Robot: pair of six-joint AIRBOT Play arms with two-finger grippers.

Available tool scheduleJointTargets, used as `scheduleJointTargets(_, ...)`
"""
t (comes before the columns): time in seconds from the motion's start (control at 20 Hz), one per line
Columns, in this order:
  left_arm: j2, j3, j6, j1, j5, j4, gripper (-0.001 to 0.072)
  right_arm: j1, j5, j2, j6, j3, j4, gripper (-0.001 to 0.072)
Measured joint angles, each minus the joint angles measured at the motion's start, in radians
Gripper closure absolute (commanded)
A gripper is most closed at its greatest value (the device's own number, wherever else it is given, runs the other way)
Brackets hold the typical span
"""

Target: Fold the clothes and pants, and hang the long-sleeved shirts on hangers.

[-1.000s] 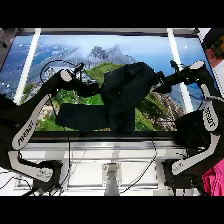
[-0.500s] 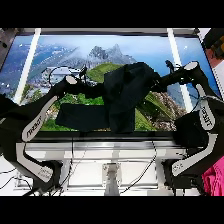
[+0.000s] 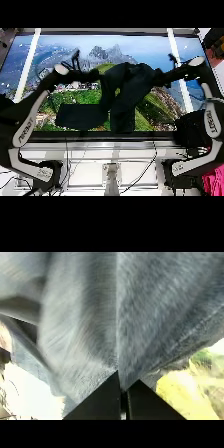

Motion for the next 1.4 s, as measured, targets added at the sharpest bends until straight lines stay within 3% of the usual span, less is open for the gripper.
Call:
scheduleJointTargets(0.25, 0.086, 0.291, -0.005, 0.021, -0.003, 0.112, 0.0702, -0.029, -0.003, 0.293, -0.003, 0.002, 0.025, 0.0687)
scheduleJointTargets(0.6, 0.102, 0.534, -0.009, -0.006, 0.034, 0.159, 0.0702, -0.036, -0.231, 0.571, 0.098, 0.002, 0.000, 0.0687)
scheduleJointTargets(0.95, -0.028, 0.564, -0.009, -0.161, 0.046, 0.161, 0.0699, -0.036, -0.314, 0.579, 0.296, -0.007, -0.381, 0.0684)
scheduleJointTargets(1.0, -0.063, 0.565, -0.009, -0.188, 0.053, 0.162, 0.0698, -0.036, -0.316, 0.566, 0.320, -0.008, -0.432, 0.0646)
scheduleJointTargets(1.05, -0.097, 0.565, -0.006, -0.212, 0.063, 0.163, 0.0686, -0.036, -0.319, 0.550, 0.340, -0.010, -0.470, 0.0398)
scheduleJointTargets(1.1, -0.132, 0.566, 0.000, -0.234, 0.068, 0.163, 0.0583, -0.036, -0.320, 0.533, 0.352, -0.010, -0.495, 0.0107)
scheduleJointTargets(1.15, -0.167, 0.566, 0.009, -0.251, 0.075, 0.164, 0.0387, -0.036, -0.309, 0.513, 0.361, -0.011, -0.516, 0.0063)
scheduleJointTargets(1.2, -0.199, 0.566, 0.017, -0.262, 0.082, 0.164, 0.0325, -0.037, -0.295, 0.494, 0.362, -0.011, -0.533, 0.0064)
scheduleJointTargets(1.3, -0.241, 0.566, 0.023, -0.268, 0.072, 0.168, 0.0341, -0.037, -0.268, 0.464, 0.356, -0.011, -0.563, 0.0068)
scheduleJointTargets(1.35, -0.249, 0.566, 0.026, -0.264, 0.062, 0.170, 0.0359, -0.037, -0.256, 0.453, 0.346, -0.012, -0.579, 0.0119)
scheduleJointTargets(1.4, -0.252, 0.566, 0.029, -0.256, 0.047, 0.177, 0.0385, -0.037, -0.255, 0.446, 0.338, -0.012, -0.586, 0.0230)
